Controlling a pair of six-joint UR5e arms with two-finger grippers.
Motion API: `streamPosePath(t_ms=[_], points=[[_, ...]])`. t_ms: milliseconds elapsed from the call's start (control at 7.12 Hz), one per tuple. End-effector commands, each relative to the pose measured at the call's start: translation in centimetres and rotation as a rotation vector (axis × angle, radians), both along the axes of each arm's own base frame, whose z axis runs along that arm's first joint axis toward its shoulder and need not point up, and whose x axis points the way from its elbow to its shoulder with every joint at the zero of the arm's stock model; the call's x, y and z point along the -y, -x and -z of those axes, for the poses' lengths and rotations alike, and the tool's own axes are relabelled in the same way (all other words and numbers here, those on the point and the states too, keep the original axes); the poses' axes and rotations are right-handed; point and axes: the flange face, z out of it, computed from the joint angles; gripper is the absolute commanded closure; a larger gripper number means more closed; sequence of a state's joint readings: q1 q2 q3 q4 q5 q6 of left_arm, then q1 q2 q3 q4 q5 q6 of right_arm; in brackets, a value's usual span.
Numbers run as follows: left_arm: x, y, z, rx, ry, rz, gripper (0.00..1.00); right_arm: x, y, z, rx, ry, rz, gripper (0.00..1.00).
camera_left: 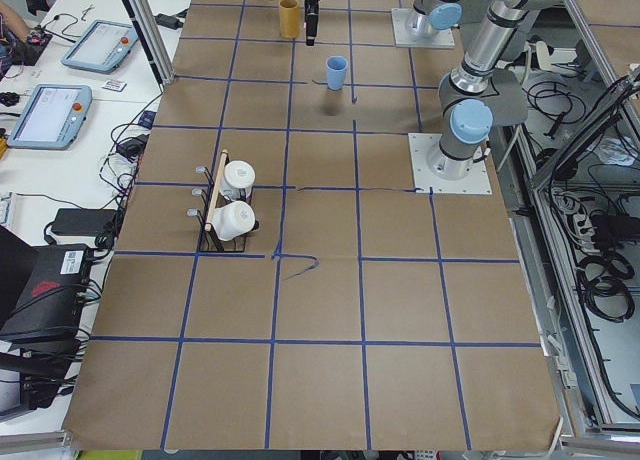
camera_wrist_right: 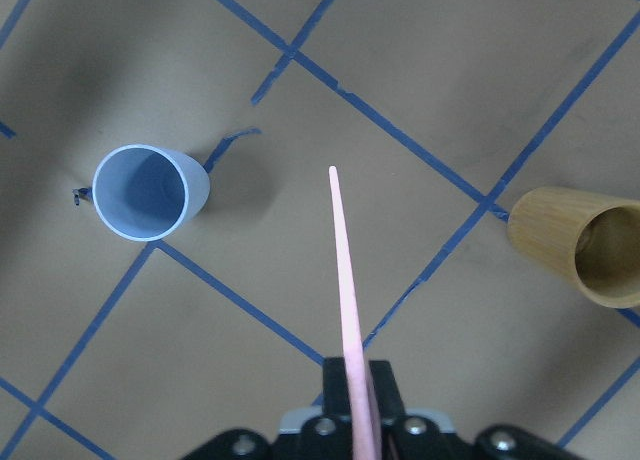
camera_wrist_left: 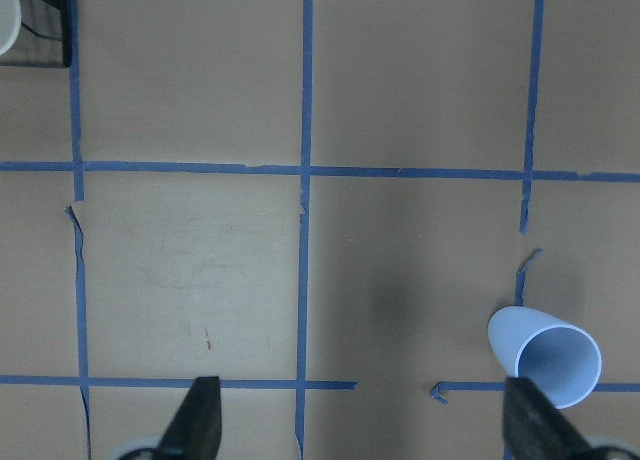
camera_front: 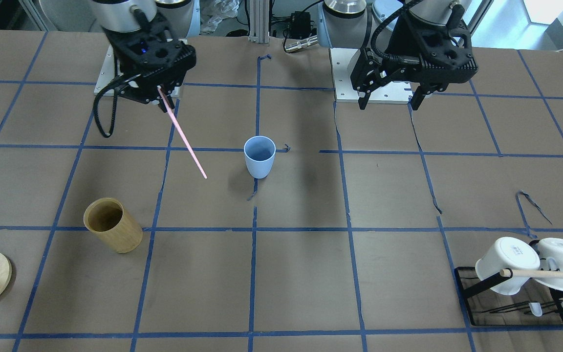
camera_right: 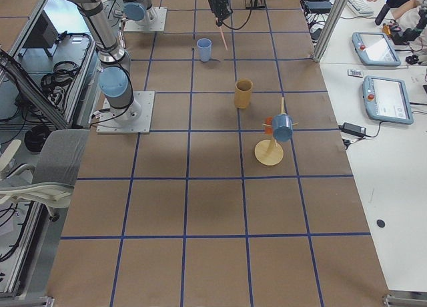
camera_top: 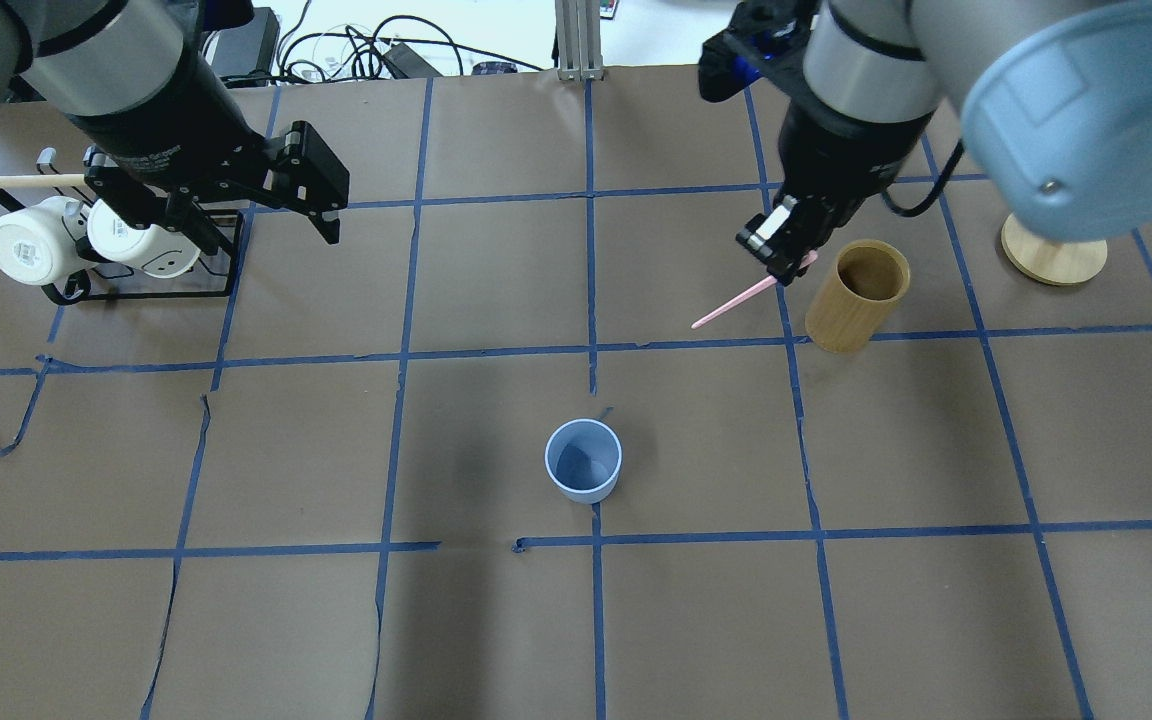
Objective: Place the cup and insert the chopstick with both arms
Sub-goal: 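Lift the pink chopstick from the tan cup over the blue cup with right gripper, then lower the pink chopstick into the light blue cup and open the right gripper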
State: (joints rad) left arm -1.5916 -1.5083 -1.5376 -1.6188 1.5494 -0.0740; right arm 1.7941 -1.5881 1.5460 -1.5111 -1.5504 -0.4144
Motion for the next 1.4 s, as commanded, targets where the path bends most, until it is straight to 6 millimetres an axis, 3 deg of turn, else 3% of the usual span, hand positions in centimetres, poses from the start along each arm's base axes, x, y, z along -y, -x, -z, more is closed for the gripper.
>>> streamPosePath(t_ms=[0, 140, 281, 561, 842, 1123, 1263], points=[[0.0, -0.1, 0.0, 0.002, -0.006, -0.002, 0.00, -5.3, -8.0, 0.8, -0.035, -0.014, 0.039, 1.00], [-0.1, -0.1, 0.2, 0.002, -0.009, -0.002, 0.00, -7.3, -11.2, 2.0, -0.059, -0.045, 0.064, 1.00], [-0.1, -0.1, 0.2, 0.002, -0.009, -0.002, 0.00, -7.7, -12.3, 2.9, -0.068, -0.059, 0.070, 1.00], [0.0, -0.2, 0.2, 0.002, -0.009, -0.004, 0.00, -6.7, -13.2, 5.4, -0.090, -0.105, 0.067, 1.00], [0.0, -0.2, 0.1, 0.002, -0.008, -0.004, 0.00, -6.5, -13.4, 6.3, -0.102, -0.124, 0.063, 1.00], [0.0, -0.2, 0.1, 0.002, -0.008, -0.004, 0.00, -4.7, -14.4, 9.2, -0.112, -0.140, 0.066, 0.88], [0.0, -0.2, 0.1, 0.002, -0.008, -0.004, 0.00, -4.6, -14.4, 9.4, -0.118, -0.138, 0.063, 0.84]])
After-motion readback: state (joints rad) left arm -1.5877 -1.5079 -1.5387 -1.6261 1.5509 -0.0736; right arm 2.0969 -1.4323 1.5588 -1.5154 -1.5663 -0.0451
